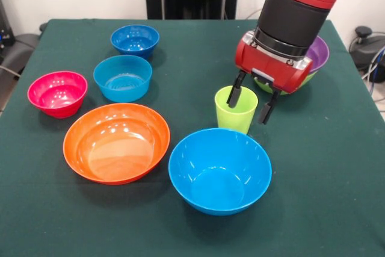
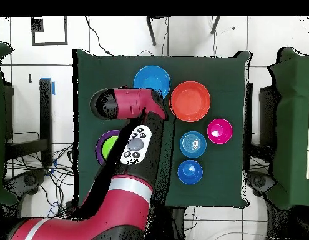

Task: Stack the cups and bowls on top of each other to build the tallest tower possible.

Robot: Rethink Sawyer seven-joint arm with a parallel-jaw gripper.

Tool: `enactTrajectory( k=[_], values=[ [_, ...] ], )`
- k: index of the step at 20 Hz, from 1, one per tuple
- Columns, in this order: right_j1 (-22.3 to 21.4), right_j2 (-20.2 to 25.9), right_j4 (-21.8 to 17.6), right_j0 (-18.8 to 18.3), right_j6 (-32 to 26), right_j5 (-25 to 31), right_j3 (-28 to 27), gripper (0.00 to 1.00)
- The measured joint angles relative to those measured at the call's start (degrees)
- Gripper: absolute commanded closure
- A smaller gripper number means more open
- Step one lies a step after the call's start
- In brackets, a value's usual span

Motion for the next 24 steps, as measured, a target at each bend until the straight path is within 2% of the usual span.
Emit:
enactTrajectory(
  k=[16,24],
  values=[
    [0.0,2.2,-1.9,-0.3,0.0,-1.2,5.4,0.0],
    [0.7,2.8,-1.9,-0.3,0.0,-3.7,6.0,0.0]
  ],
)
